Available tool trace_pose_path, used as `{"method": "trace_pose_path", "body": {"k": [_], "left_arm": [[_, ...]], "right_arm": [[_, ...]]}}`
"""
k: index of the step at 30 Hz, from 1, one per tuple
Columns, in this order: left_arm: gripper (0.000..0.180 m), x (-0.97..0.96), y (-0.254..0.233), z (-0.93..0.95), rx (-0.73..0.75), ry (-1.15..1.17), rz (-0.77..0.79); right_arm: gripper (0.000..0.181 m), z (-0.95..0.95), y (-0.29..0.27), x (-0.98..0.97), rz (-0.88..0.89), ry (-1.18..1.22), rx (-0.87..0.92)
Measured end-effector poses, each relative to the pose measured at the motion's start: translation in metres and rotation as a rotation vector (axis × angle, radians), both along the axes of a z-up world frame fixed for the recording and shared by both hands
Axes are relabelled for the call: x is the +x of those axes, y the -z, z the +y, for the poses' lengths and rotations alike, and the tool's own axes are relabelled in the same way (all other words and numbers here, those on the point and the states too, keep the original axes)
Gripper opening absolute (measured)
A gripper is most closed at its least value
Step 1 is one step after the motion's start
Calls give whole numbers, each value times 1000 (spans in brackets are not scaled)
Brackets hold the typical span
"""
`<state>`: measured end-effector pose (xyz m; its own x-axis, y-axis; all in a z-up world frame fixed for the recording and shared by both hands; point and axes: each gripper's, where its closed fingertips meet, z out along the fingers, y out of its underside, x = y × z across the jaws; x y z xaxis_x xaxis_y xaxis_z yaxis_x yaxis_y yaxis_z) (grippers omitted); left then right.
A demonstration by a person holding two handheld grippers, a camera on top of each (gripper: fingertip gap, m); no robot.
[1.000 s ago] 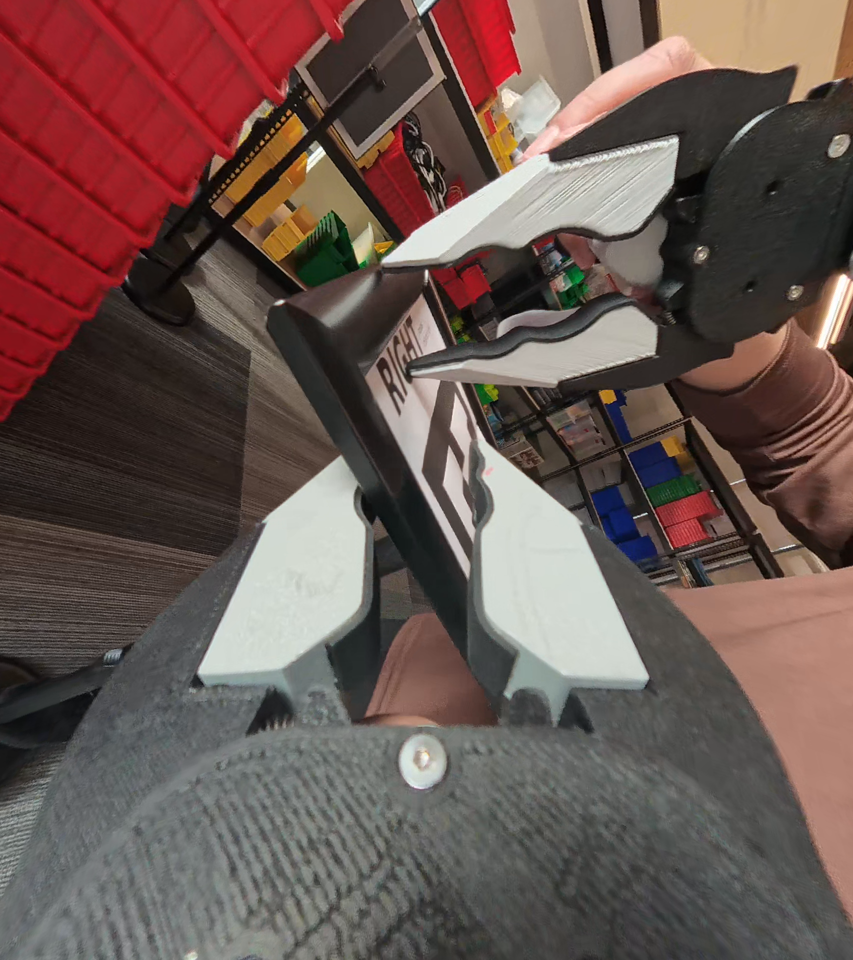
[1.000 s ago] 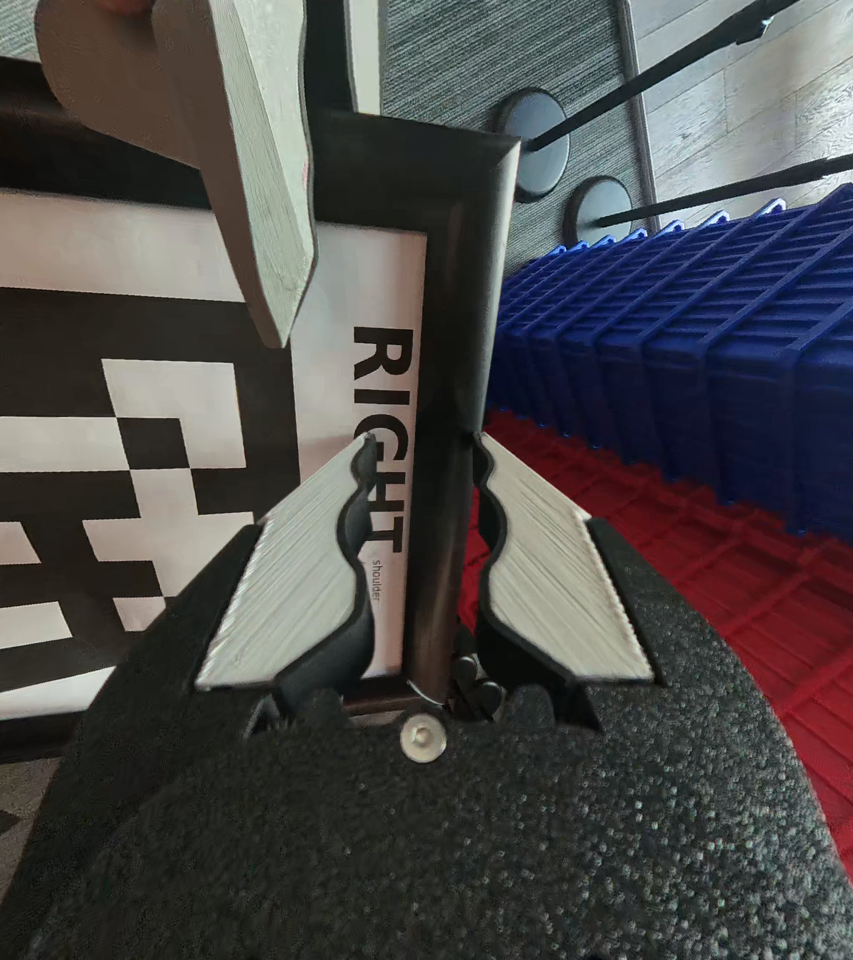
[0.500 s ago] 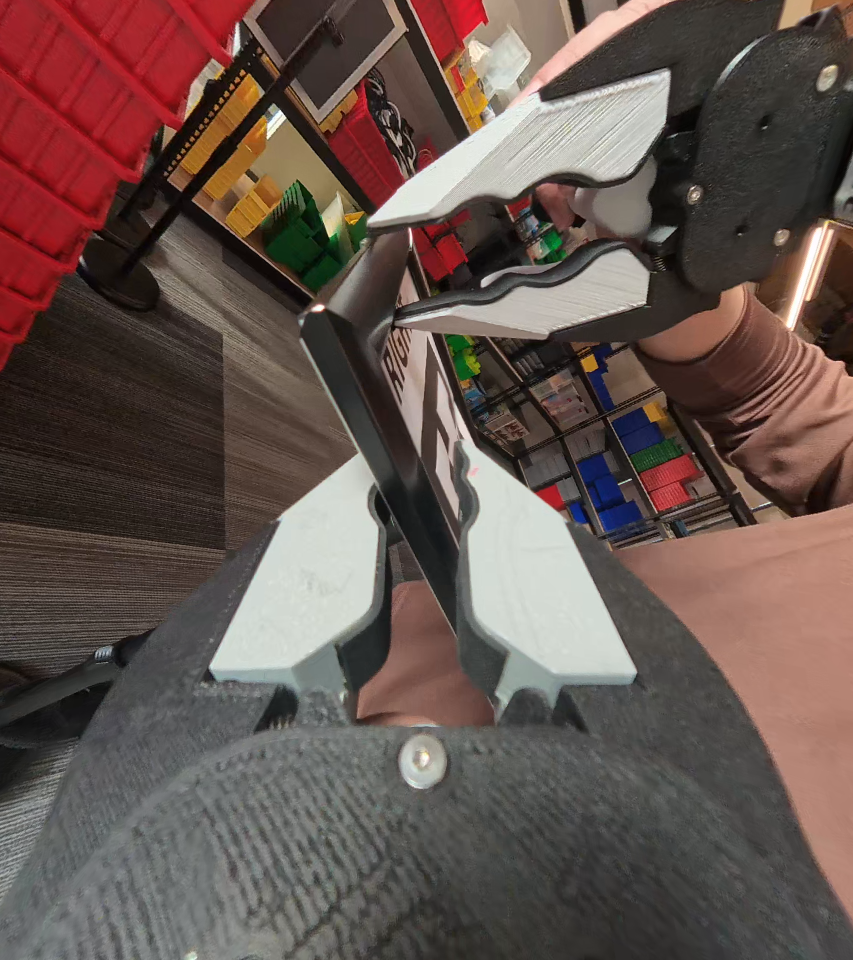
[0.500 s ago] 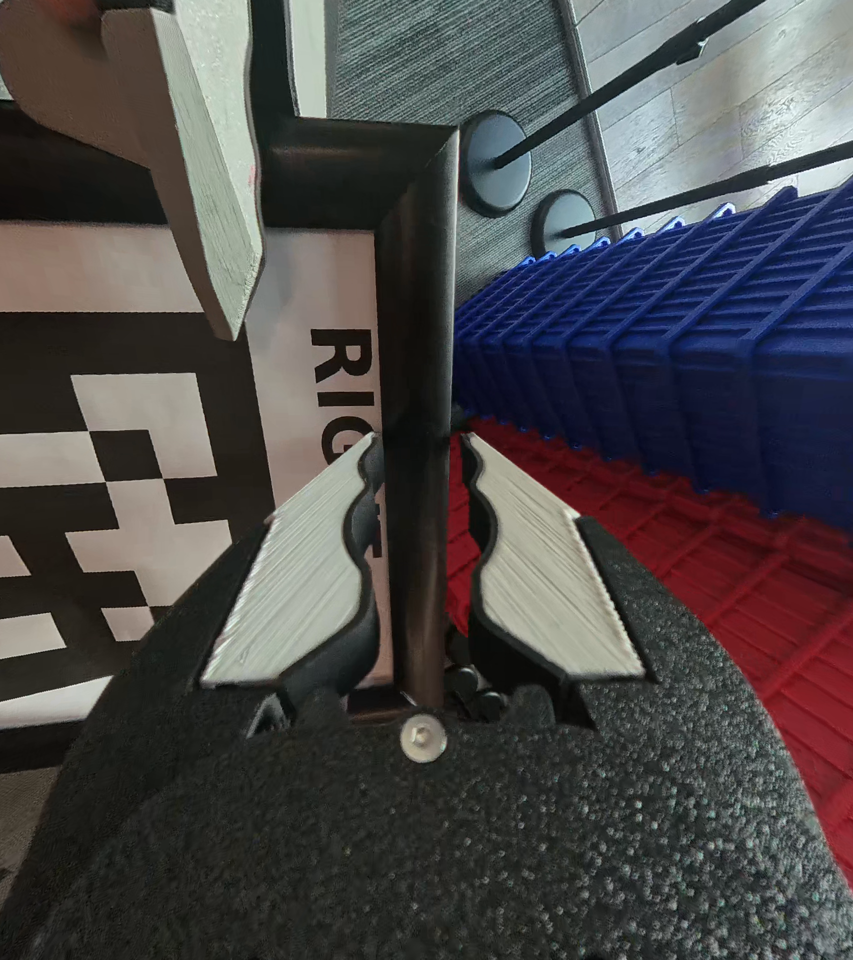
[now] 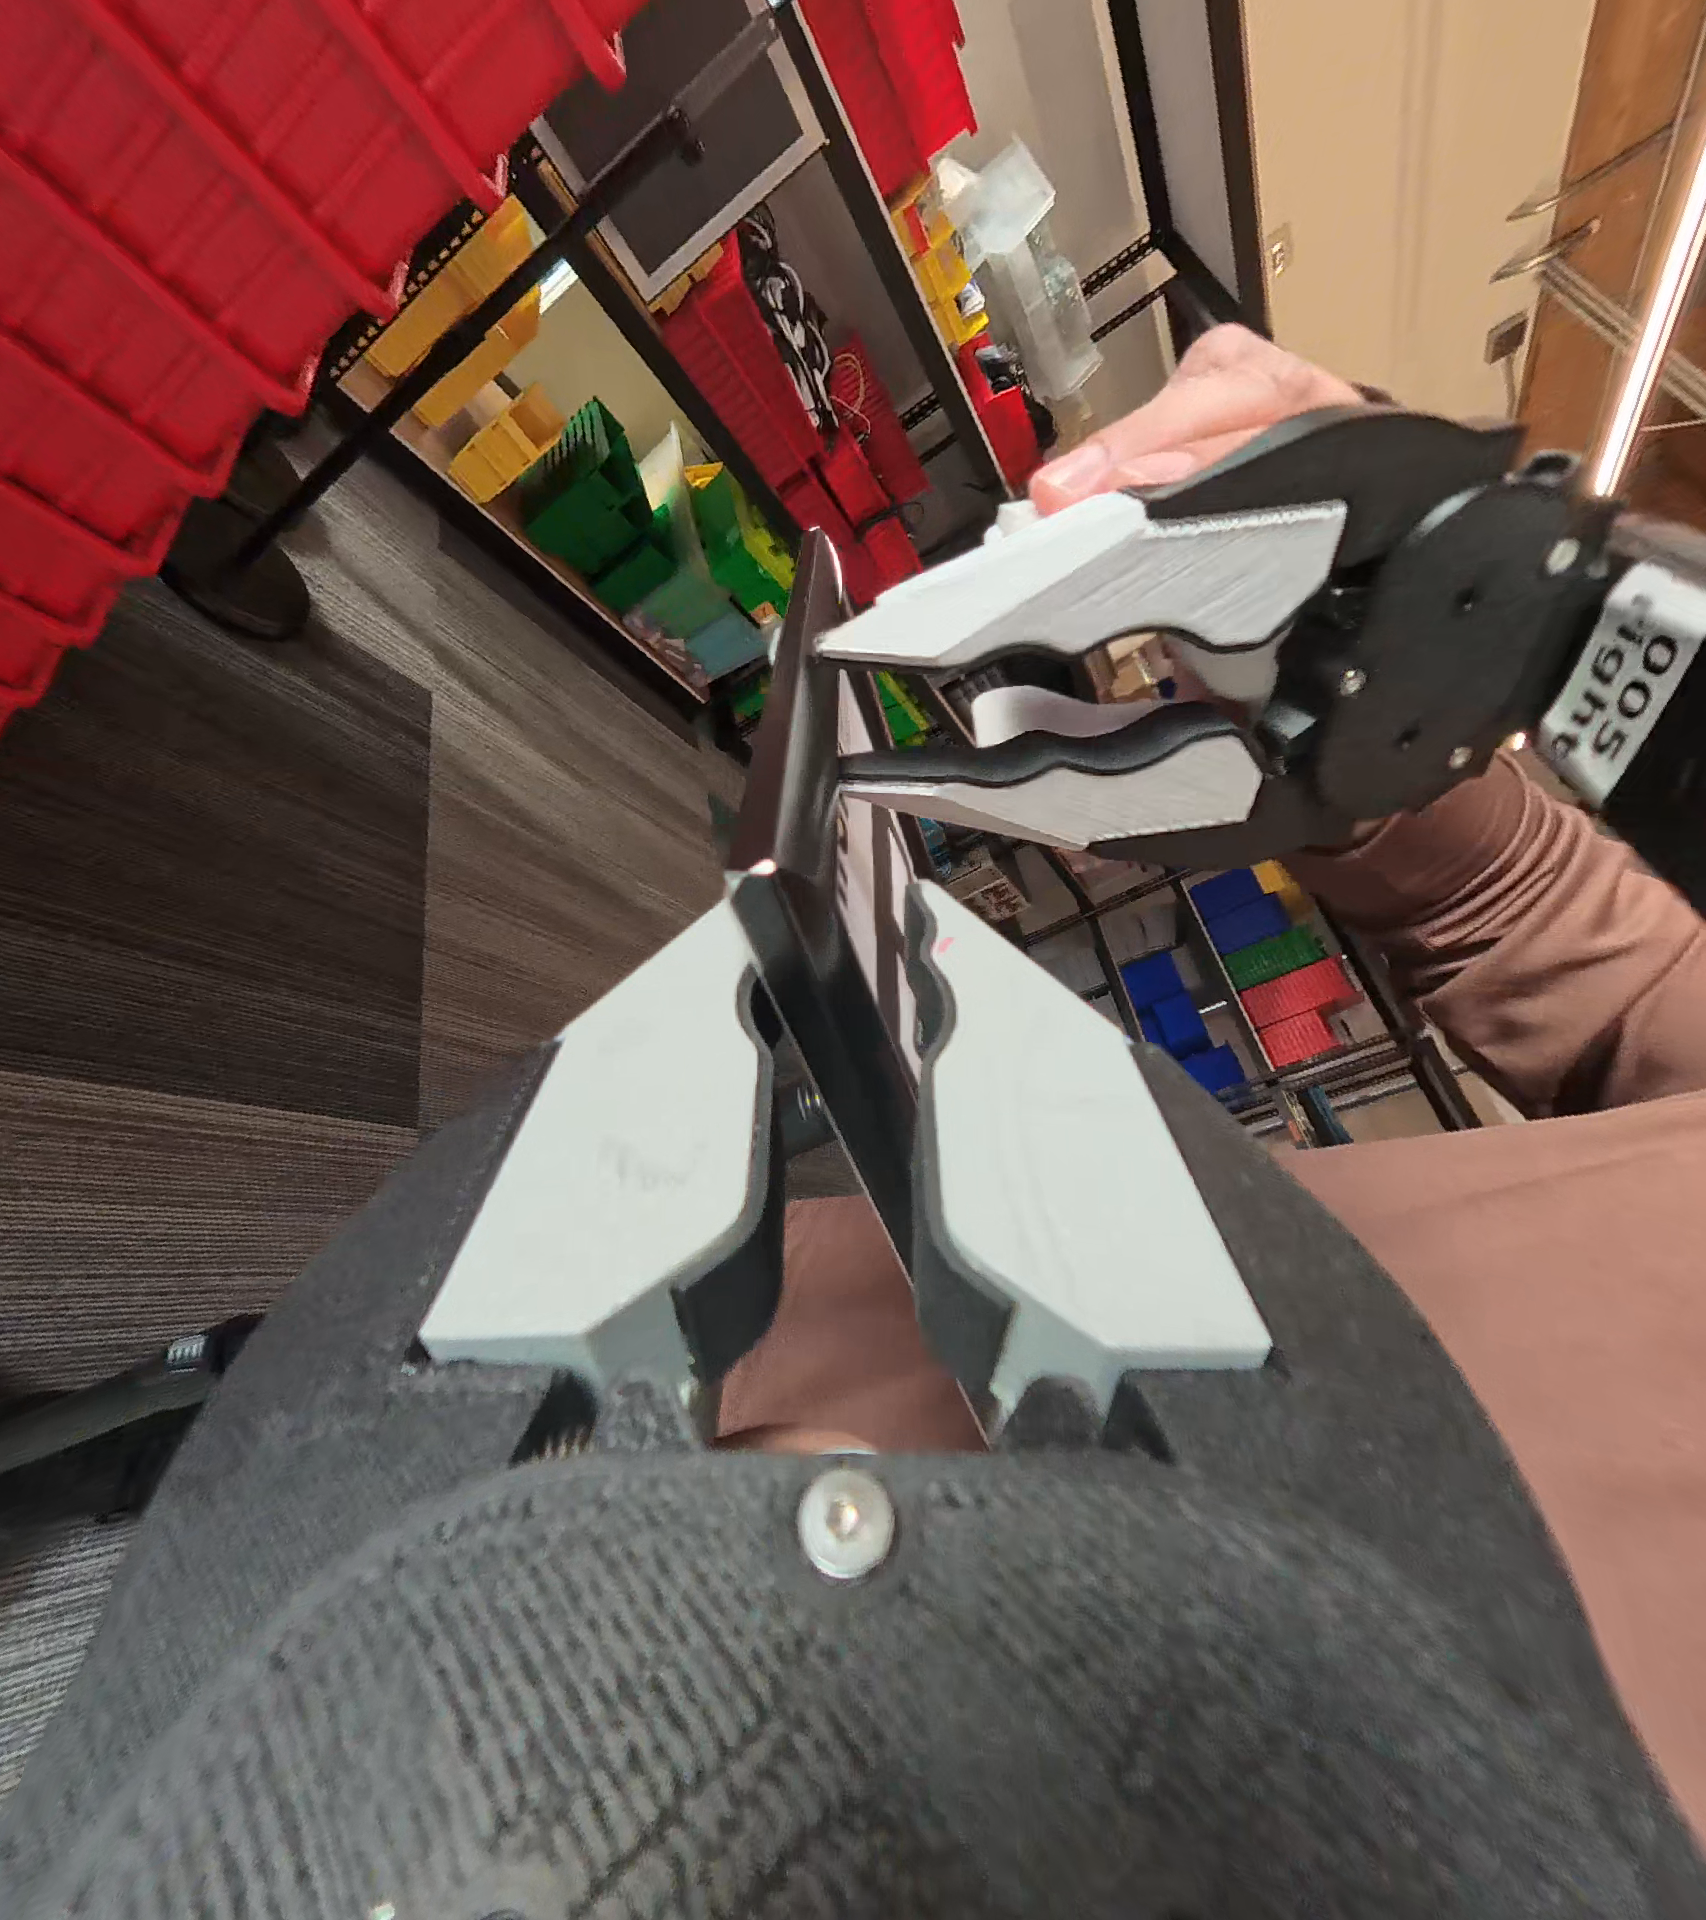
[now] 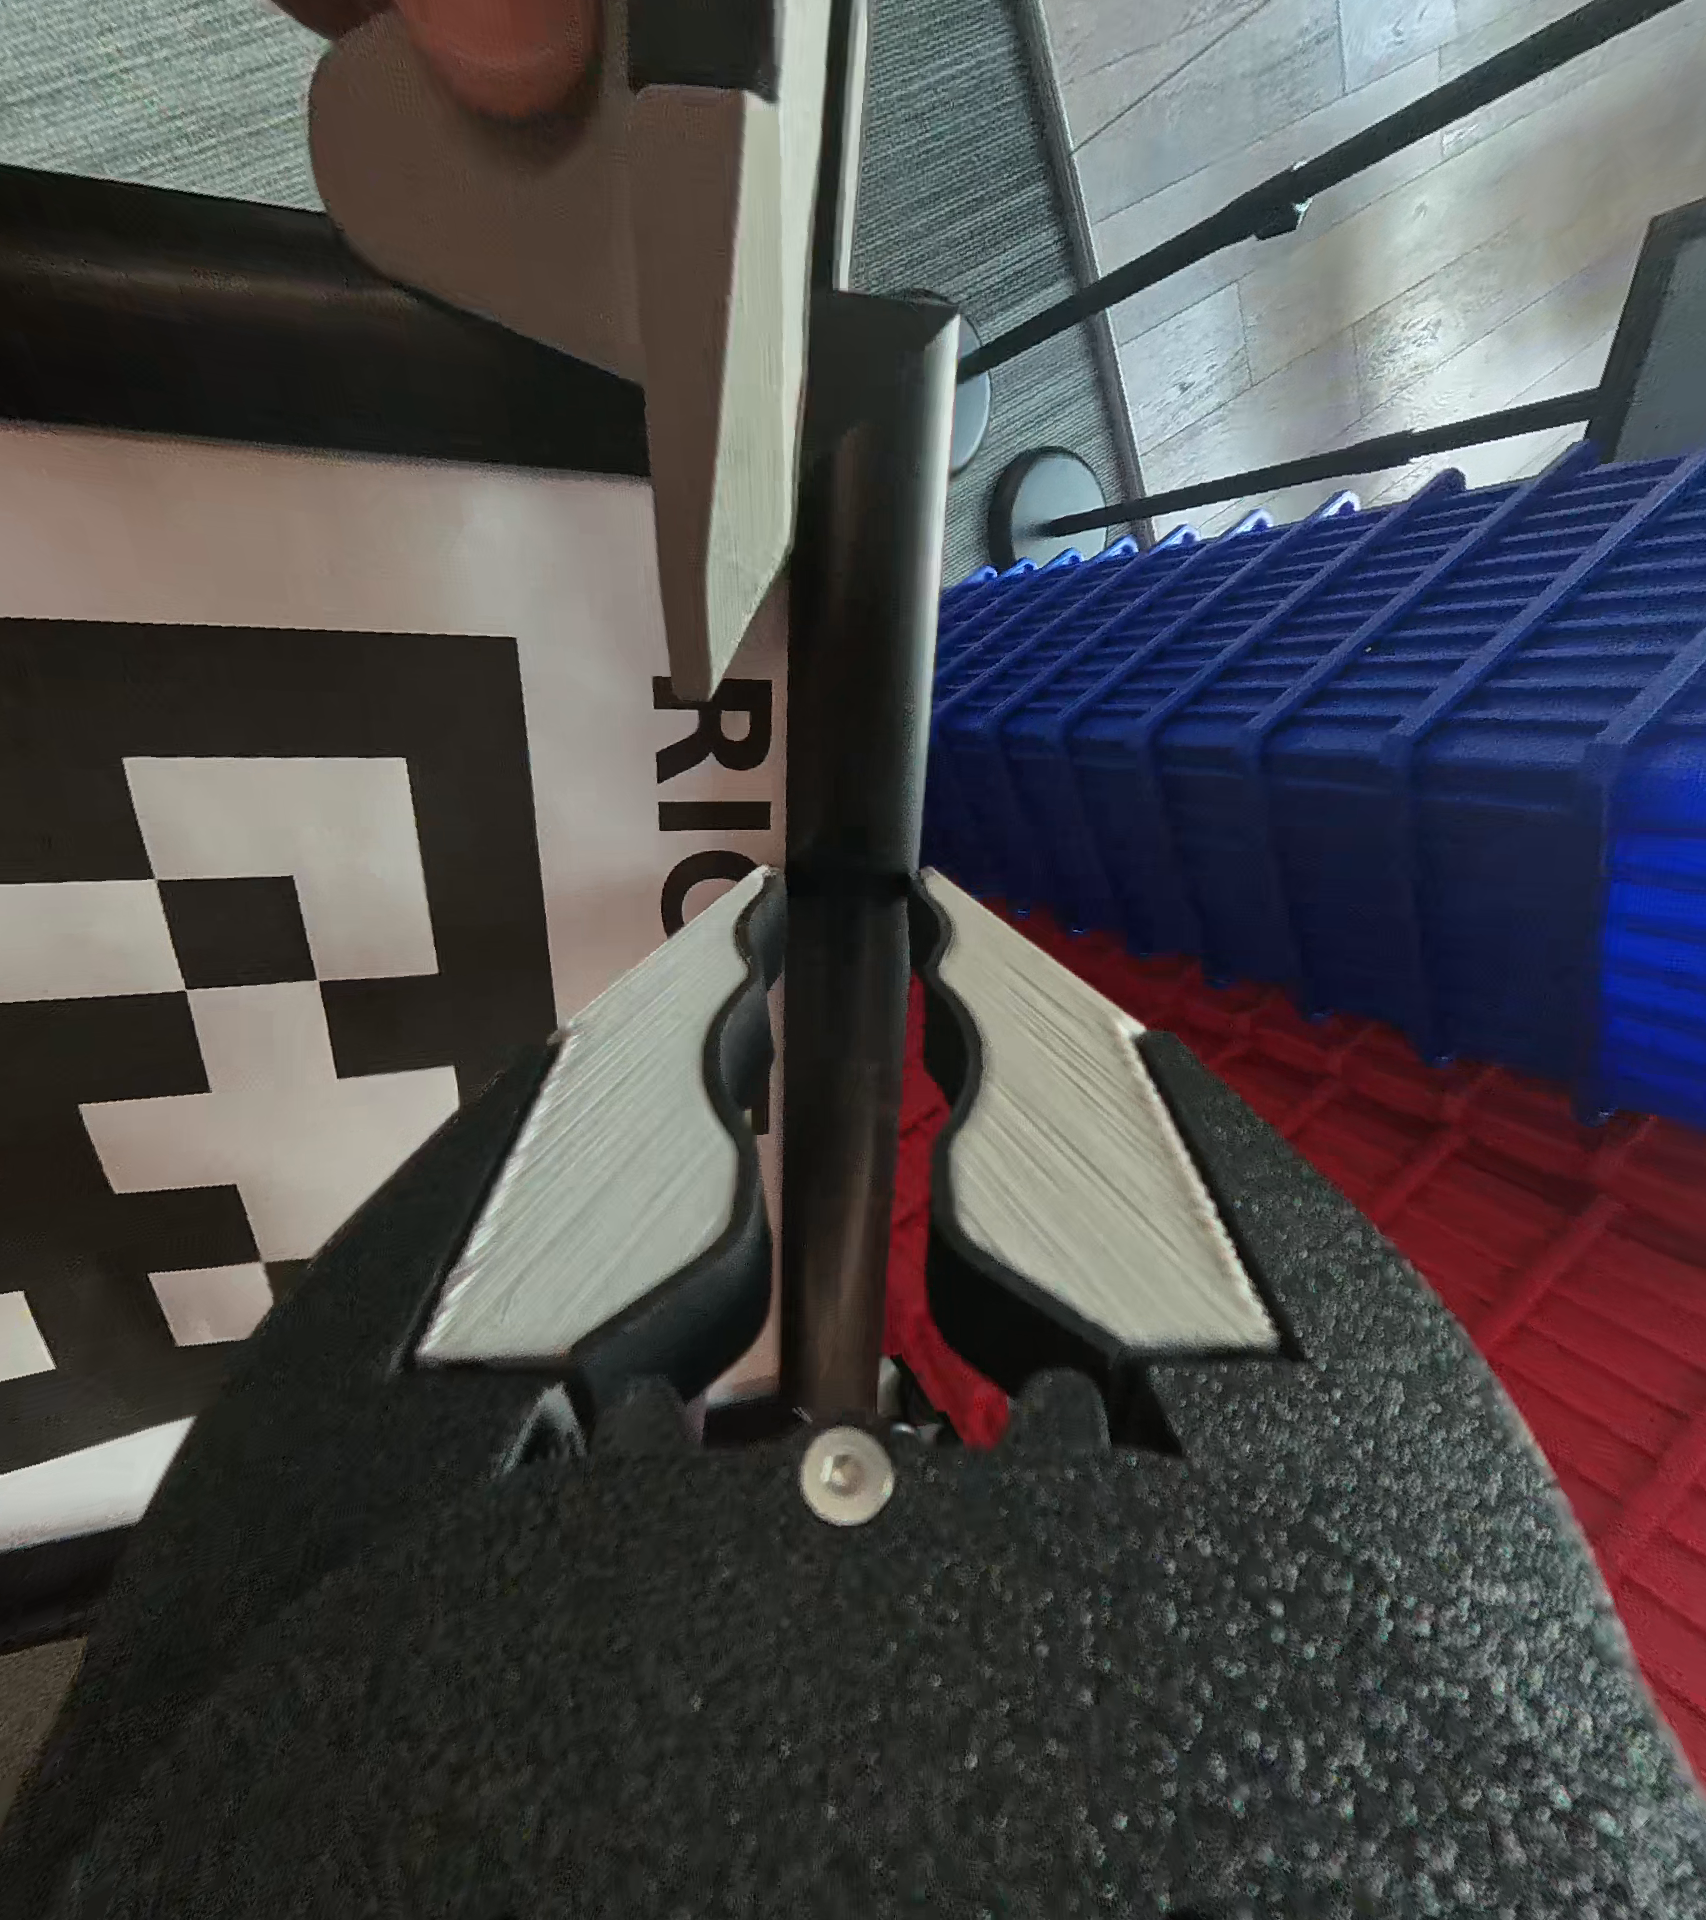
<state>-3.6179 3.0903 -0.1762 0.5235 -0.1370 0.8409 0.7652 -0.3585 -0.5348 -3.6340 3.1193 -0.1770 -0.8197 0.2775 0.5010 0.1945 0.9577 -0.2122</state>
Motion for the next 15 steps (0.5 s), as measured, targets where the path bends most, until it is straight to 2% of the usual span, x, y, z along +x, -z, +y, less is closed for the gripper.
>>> {"method": "trace_pose_path", "body": {"k": [4,15], "left_arm": [[19,-2,0,-1,-8,-27,-9],[11,-12,-5,-10,-10,-163,-32]], "right_arm": [[16,-4,0,-1,140,-54,117],[4,-16,-12,-8,451,-118,172]]}}
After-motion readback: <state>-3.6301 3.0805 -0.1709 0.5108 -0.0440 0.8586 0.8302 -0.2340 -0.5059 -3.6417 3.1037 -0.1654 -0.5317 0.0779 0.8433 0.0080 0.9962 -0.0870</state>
